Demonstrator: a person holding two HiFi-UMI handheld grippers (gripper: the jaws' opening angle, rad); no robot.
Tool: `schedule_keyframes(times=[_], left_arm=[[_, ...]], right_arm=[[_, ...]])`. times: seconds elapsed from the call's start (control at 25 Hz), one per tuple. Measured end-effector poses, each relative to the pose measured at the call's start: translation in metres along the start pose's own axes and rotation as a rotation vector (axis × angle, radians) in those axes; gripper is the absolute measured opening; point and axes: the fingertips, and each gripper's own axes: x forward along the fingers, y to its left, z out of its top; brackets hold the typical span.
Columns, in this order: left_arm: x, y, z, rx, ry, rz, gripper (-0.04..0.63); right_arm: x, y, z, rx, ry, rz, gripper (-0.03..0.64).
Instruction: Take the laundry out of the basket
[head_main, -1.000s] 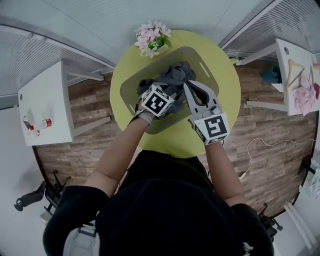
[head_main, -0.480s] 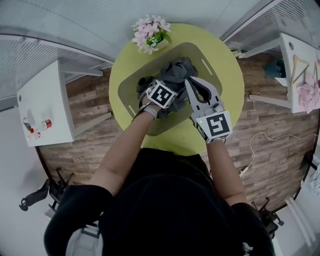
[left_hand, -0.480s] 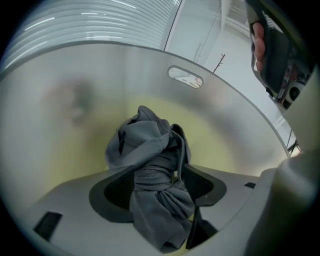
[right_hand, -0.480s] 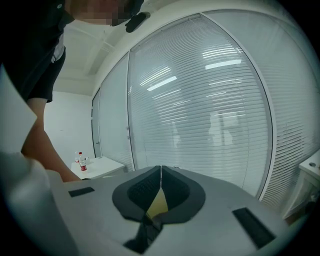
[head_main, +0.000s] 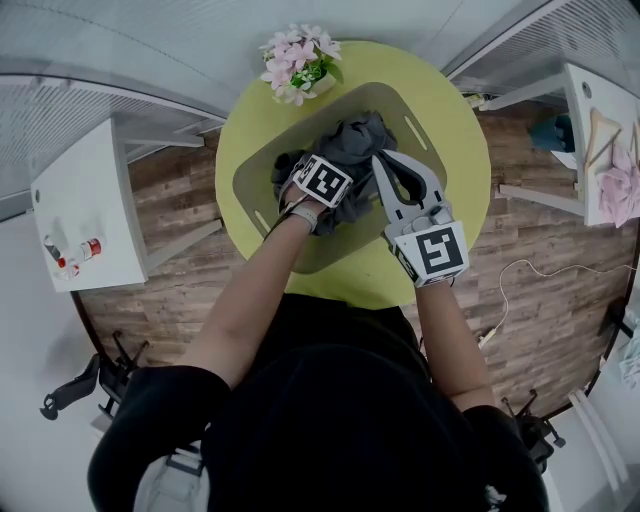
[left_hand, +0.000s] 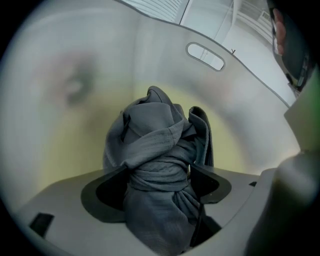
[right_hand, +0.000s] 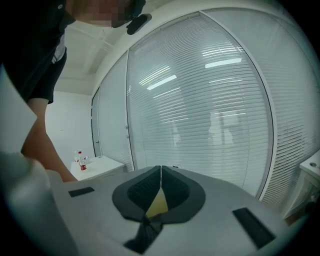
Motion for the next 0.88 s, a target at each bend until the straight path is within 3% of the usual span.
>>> schedule_keyframes(times=[0.32, 0.88], left_arm=[[0.020, 0.003, 0.003, -0.032, 0.022, -0.030, 0.404], [0.043, -0.006, 0.004, 0.013, 0.046, -0.030, 0.430]], right_arm=[[0.003, -0.001, -0.003, 0.000, 0.007, 0.003, 0.023], [0.004, -0.007, -0.011, 0.012, 0.032, -0.006, 0.023]])
